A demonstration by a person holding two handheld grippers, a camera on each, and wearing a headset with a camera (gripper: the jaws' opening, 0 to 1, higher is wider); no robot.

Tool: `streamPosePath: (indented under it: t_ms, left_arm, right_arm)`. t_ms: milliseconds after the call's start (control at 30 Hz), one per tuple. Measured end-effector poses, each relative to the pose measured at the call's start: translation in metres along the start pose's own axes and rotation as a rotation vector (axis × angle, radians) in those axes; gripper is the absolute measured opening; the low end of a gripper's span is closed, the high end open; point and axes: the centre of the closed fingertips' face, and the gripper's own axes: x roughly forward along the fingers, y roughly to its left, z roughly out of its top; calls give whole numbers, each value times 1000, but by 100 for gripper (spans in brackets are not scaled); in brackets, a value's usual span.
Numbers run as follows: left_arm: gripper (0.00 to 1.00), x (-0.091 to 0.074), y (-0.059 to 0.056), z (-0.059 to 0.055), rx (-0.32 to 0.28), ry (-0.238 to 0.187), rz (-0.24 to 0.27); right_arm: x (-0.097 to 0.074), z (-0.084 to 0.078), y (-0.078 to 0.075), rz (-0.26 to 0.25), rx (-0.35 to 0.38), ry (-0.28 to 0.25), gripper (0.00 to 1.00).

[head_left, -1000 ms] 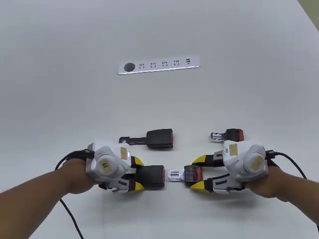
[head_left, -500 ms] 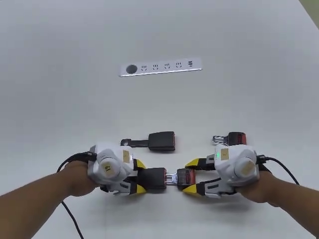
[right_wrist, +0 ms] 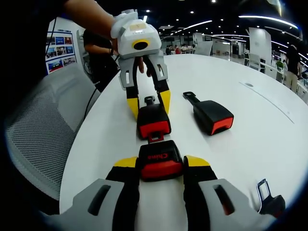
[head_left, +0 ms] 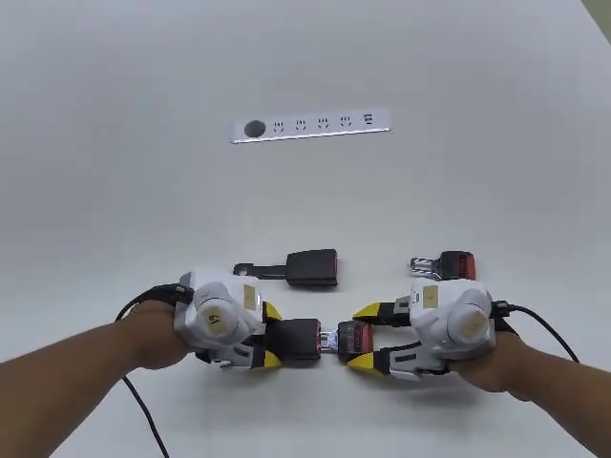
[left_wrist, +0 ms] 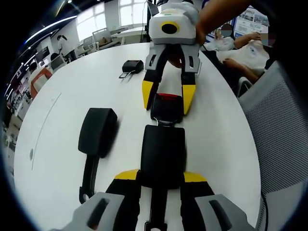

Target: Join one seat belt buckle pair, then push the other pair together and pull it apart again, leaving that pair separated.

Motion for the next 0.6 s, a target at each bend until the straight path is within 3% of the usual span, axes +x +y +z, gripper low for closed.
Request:
streamPosePath:
  t_ms: [600]
  left_arm:
    - [32,1,1,-1,23,11,-10]
  right_arm:
    - [12,10,4,-3,-3,-3,33]
